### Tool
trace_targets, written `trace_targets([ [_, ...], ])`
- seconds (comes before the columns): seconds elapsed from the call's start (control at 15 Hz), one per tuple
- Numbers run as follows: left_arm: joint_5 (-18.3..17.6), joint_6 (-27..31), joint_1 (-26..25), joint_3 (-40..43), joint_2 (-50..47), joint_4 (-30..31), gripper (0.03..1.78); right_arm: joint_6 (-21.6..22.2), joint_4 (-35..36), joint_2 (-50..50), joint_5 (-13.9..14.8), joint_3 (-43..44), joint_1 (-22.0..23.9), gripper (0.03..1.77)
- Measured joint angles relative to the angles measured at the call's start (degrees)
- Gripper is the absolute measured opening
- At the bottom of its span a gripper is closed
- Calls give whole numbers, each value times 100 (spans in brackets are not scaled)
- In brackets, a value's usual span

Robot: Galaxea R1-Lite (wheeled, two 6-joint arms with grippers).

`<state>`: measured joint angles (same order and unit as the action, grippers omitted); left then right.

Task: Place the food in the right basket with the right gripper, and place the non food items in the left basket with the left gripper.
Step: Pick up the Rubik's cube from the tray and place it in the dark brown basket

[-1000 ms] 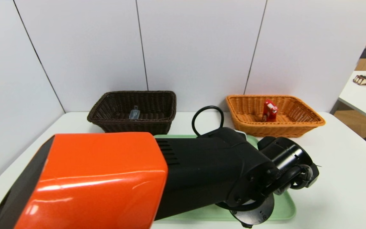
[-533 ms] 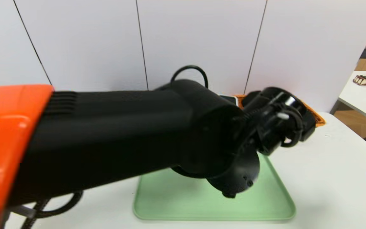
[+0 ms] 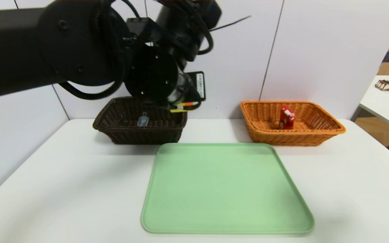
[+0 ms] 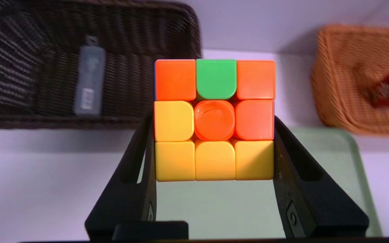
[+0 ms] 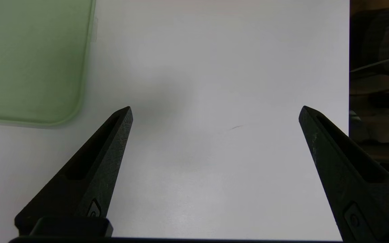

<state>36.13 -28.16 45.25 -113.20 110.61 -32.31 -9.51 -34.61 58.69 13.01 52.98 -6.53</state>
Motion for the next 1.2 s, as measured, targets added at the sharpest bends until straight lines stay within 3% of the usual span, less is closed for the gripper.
trace_targets([
  [0.33, -91, 805, -1469, 0, 362, 642, 94, 1, 0, -15, -2, 35, -2, 170],
  [0.53, -240, 896, -1929, 0, 712, 706, 94, -9, -1, -15, 0, 82, -2, 170],
  [1.2, -341, 923, -2125, 0, 1051, 714, 94, -9, -17, -28, -4, 82, -10, 170],
])
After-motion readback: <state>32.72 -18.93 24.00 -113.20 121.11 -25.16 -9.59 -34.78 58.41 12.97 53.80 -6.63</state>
